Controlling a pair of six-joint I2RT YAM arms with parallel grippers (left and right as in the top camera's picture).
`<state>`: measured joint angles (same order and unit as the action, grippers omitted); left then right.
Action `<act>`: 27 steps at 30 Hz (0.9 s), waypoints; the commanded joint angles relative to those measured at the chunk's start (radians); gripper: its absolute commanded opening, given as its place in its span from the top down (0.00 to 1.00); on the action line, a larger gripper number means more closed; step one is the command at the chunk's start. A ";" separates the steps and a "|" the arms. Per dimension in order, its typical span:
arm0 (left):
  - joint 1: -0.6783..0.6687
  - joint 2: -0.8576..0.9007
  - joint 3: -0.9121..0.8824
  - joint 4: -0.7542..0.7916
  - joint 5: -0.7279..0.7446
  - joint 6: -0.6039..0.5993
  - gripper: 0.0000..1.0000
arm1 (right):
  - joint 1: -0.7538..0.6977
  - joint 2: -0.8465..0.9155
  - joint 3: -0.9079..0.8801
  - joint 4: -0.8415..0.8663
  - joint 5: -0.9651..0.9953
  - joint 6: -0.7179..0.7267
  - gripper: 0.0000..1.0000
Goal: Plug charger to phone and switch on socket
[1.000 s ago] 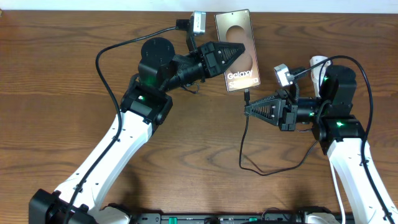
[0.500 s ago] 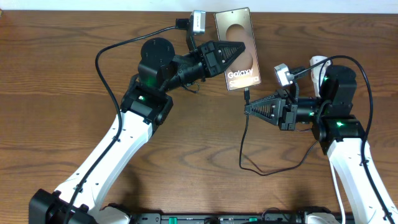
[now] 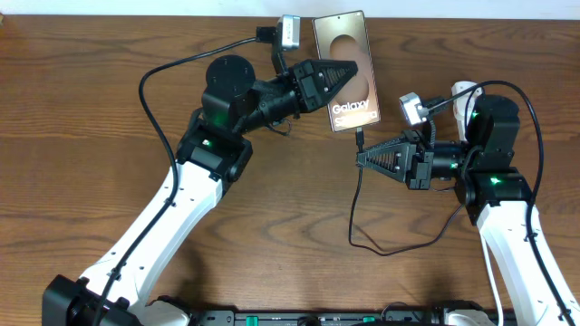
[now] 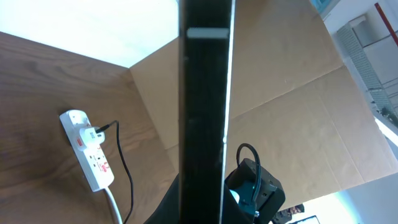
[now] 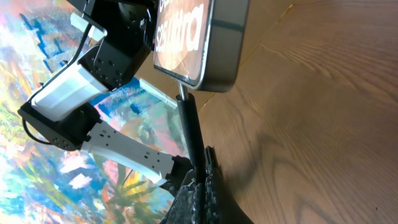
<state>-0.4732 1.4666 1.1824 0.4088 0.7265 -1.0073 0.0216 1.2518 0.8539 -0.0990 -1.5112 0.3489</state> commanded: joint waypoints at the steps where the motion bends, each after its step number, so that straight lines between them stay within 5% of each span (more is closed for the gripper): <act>1: -0.014 -0.002 0.013 0.020 -0.004 0.055 0.93 | 0.000 -0.003 0.002 0.006 -0.006 0.007 0.99; 27: -0.028 -0.001 0.013 0.020 -0.008 0.064 0.93 | 0.000 -0.003 0.002 0.059 -0.014 0.029 0.99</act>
<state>-0.4942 1.4670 1.1824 0.4126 0.7071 -0.9642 0.0216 1.2518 0.8539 -0.0566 -1.5120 0.3569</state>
